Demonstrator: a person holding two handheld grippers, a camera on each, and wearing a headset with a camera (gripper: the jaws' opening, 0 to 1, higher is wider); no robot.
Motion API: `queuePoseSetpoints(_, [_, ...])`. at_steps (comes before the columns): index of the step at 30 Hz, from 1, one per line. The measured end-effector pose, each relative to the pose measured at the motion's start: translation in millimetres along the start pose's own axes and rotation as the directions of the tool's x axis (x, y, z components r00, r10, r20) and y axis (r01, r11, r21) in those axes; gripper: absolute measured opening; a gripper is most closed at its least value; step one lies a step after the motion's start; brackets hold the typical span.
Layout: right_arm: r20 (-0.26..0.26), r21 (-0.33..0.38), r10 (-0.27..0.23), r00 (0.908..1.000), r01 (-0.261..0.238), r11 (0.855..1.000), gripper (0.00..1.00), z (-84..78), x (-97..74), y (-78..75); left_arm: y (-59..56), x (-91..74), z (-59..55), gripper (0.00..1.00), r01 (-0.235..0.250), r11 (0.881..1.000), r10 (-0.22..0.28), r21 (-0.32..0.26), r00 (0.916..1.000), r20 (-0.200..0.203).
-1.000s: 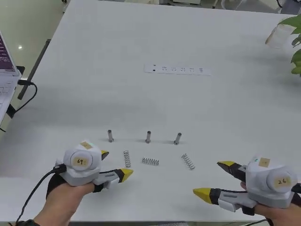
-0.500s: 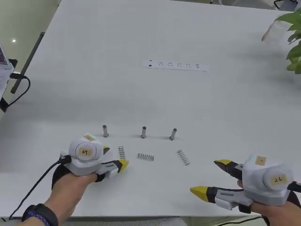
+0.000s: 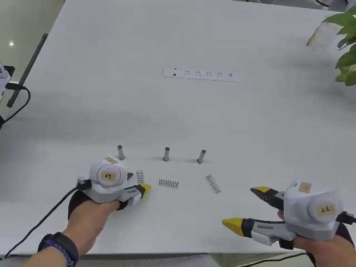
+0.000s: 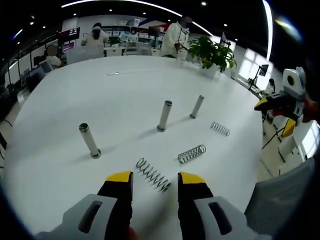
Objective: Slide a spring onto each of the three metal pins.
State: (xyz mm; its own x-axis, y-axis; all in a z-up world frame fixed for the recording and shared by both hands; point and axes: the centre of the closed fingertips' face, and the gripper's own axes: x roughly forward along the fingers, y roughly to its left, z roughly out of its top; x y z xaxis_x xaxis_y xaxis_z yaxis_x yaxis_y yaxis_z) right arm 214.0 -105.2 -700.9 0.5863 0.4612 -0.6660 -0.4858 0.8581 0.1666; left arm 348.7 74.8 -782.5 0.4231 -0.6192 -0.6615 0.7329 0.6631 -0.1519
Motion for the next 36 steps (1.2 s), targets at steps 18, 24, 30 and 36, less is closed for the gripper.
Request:
queuePoseSetpoints(18, [-0.002,-0.005,0.008,1.0,-0.008,1.0,0.67,1.2,2.9,0.0,3.1,1.7,-4.7,0.13,-0.015,0.998,0.017,0.057,0.9996,-0.021])
queuePoseSetpoints(24, [0.0,-0.005,0.01,0.9999,-0.01,1.0,0.66,2.4,3.8,0.7,7.0,0.7,-6.5,0.07,-0.025,0.997,0.027,0.068,0.9991,-0.031])
queuePoseSetpoints(30, [-0.002,-0.005,0.012,0.9999,-0.012,1.0,0.66,1.8,4.0,1.5,11.7,-0.9,-7.9,0.03,-0.041,0.995,0.044,0.092,0.9981,-0.042])
queuePoseSetpoints(36, [0.001,-0.007,0.015,0.9999,-0.015,1.0,0.66,4.0,4.5,1.1,12.9,-2.4,-9.7,0.03,-0.032,0.994,0.038,0.108,0.9977,-0.055])
